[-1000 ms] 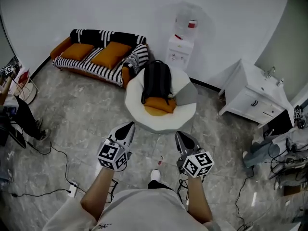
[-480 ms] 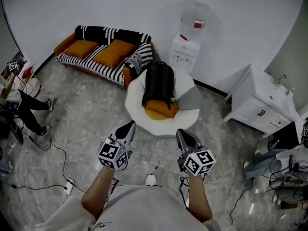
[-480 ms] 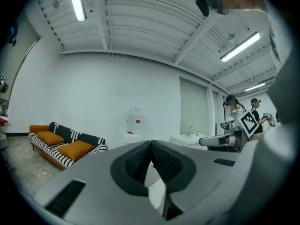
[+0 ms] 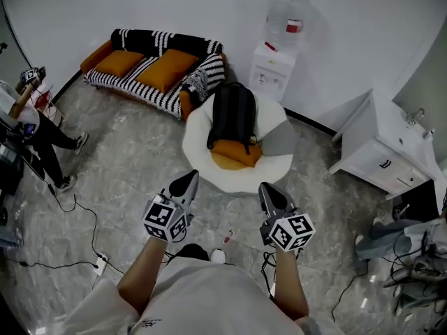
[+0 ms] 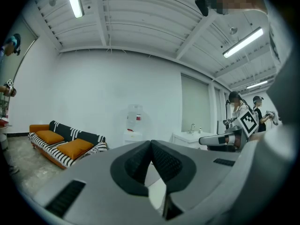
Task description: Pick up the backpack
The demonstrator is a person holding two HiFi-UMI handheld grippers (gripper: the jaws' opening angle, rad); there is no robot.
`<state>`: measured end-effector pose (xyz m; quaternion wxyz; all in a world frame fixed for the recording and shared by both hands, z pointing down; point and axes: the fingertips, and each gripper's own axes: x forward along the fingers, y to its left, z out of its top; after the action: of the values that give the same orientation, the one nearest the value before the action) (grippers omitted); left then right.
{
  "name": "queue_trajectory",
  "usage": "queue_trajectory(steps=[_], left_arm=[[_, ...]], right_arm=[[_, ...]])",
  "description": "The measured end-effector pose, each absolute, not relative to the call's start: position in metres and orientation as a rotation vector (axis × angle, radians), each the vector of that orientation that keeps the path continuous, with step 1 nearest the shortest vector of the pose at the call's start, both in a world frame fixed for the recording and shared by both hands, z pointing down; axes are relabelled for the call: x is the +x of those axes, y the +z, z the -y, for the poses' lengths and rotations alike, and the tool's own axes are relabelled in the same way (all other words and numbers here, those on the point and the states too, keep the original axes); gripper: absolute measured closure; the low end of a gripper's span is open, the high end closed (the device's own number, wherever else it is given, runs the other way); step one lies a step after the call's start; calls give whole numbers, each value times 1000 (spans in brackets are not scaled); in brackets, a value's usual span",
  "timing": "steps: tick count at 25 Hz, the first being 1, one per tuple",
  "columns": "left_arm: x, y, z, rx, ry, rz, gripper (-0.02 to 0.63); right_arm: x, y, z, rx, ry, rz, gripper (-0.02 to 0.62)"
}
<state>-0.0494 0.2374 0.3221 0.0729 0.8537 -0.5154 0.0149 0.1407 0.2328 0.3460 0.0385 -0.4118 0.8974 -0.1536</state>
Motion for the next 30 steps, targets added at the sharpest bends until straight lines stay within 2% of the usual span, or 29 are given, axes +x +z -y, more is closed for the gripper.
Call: queue_trajectory(steps=[11,30], left_arm=[[-43,332,-204,2577,42,1505,606],[-69,352,-35,2601,57,1365,606]], right_arm=[[143,352,-209,-1293,-469,-2750,592],[104,361,-60,-1400,-466,-2758,592]])
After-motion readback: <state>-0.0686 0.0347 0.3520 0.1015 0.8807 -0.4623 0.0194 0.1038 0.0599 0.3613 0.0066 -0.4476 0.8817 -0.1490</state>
